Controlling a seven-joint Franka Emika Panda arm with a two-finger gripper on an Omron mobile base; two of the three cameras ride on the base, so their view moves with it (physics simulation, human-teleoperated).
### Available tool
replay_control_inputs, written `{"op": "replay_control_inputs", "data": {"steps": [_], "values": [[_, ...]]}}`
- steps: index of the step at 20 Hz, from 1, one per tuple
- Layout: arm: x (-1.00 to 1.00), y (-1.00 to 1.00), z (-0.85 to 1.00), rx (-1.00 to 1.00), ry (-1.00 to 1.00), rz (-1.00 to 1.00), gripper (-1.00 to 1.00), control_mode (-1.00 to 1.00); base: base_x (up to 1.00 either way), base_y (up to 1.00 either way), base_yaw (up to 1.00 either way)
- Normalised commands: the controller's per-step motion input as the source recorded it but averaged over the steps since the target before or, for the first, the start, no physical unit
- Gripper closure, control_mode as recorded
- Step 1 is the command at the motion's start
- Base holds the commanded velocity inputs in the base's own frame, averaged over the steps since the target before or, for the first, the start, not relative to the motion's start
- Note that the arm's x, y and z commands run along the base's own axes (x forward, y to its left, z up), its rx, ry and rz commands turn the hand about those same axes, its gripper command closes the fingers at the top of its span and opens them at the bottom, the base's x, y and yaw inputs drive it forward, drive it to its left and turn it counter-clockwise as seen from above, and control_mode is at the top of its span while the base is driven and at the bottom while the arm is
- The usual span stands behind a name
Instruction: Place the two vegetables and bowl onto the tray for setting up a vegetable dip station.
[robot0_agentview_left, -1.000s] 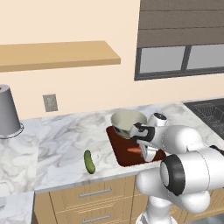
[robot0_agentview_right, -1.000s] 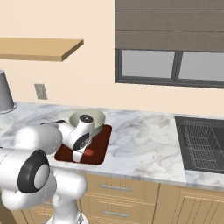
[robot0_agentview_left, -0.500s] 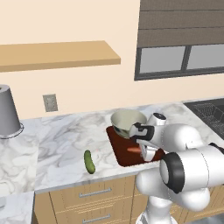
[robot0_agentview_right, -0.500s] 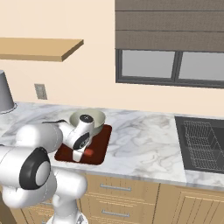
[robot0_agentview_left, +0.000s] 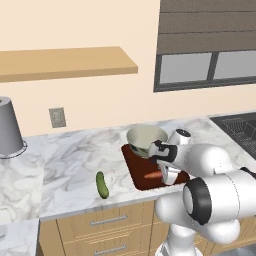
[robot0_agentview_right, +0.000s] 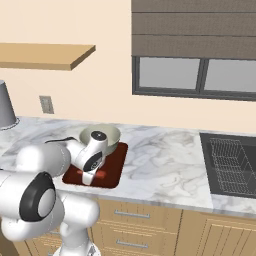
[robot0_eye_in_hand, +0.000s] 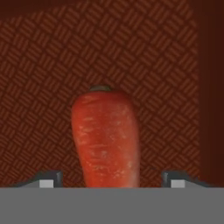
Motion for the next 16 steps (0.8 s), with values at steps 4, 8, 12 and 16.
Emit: {"op": "replay_control_inputs", "data": {"steps": [4,8,12,16], "values": [[-0.12,0.0,0.0,0.01,0.0,-0.02,-1.0,-1.0,0.0,0.0,0.0],[-0.11,0.0,0.03,0.02,0.0,-0.02,-1.0,-1.0,0.0,0.0,0.0],[-0.13,0.0,0.08,0.01,0.0,-0.04,-1.0,-1.0,0.0,0.0,0.0],[-0.17,0.0,0.12,0.0,0.0,-0.05,-1.0,-1.0,0.0,0.0,0.0]]}}
